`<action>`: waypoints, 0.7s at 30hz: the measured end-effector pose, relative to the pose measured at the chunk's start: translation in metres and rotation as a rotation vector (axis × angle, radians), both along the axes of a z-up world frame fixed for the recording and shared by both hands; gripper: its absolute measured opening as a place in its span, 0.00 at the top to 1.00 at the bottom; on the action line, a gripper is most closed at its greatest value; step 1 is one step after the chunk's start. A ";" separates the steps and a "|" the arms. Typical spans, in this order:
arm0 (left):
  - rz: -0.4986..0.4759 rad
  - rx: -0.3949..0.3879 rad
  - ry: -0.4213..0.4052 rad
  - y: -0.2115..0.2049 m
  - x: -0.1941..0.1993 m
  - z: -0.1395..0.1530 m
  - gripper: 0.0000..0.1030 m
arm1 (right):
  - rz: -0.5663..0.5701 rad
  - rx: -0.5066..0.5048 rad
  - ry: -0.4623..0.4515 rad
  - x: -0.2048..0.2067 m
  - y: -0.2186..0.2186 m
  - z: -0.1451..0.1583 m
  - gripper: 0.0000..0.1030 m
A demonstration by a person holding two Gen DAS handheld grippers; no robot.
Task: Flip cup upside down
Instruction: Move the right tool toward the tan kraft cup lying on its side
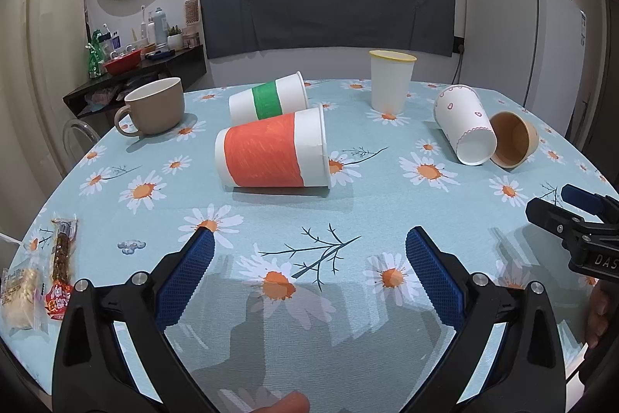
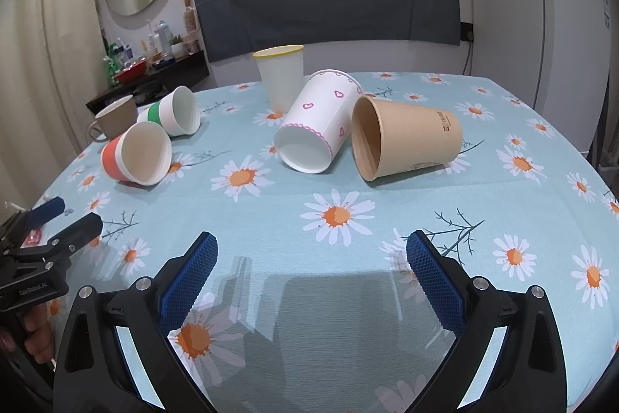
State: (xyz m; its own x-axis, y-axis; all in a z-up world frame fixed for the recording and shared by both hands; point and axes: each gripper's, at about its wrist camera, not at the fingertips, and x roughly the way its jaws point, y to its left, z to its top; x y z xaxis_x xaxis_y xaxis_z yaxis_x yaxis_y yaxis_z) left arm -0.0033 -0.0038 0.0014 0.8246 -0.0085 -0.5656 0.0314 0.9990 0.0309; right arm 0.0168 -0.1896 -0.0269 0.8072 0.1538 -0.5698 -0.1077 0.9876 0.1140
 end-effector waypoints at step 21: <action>-0.001 -0.006 -0.017 0.001 -0.003 0.001 0.06 | -0.025 0.024 0.029 0.003 -0.001 -0.001 0.09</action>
